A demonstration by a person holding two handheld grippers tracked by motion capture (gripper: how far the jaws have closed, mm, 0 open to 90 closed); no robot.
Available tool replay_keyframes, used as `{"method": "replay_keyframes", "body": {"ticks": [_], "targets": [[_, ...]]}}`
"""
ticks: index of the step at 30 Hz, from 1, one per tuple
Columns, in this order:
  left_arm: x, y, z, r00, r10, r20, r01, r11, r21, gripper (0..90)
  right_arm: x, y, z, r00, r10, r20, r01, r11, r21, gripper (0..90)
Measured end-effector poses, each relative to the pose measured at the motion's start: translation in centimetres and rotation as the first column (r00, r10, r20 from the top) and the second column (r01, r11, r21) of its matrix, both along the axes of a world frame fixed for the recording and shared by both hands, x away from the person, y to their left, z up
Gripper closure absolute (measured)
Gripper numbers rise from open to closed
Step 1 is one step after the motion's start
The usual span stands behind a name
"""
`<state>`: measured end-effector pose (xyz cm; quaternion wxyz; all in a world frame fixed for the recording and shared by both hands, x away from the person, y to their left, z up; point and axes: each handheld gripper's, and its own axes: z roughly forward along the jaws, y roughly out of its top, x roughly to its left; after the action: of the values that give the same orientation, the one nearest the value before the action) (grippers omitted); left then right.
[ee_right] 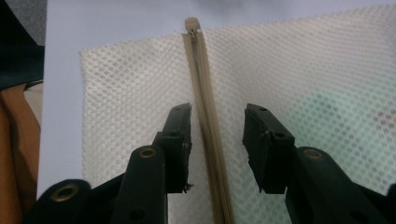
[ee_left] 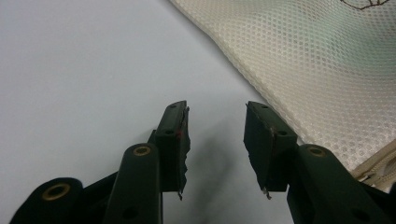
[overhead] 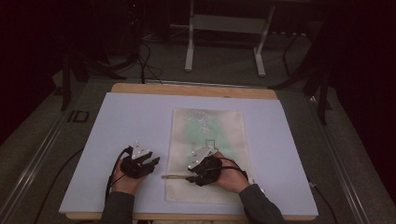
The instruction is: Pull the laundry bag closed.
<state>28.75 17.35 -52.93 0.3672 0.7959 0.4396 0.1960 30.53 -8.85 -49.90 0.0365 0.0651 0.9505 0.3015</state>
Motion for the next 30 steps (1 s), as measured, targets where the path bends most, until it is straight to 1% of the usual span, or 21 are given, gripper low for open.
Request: {"method": "replay_keyframes", "body": {"ticks": [14, 17, 27, 30], "targets": [[0.0, 0.1, 0.0, 1.0, 0.002, 0.0, -0.002, 1.0, -0.004, 59.2, 0.1, 2.1, 0.5, 0.9987, 0.05, 0.008, -0.05, 0.999, -0.019, 64.9], [0.0, 0.1, 0.0, 1.0, 0.003, 0.0, -0.003, 1.0, -0.005, 59.2, 0.2, 2.8, 0.5, 0.9976, 0.068, 0.008, -0.068, 0.997, -0.036, 66.0], [0.0, 0.2, 0.1, 1.0, 0.007, 0.001, -0.007, 0.9999, -0.011, 59.3, 0.5, 4.5, 0.4, 0.9957, 0.093, 0.007, -0.092, 0.994, -0.065, 67.5], [0.0, 0.2, 0.1, 1.0, 0.004, 0.001, -0.004, 1.0, -0.009, 59.3, 0.6, 5.0, 0.4, 0.9953, 0.096, 0.007, -0.095, 0.993, -0.066, 68.6]]}}
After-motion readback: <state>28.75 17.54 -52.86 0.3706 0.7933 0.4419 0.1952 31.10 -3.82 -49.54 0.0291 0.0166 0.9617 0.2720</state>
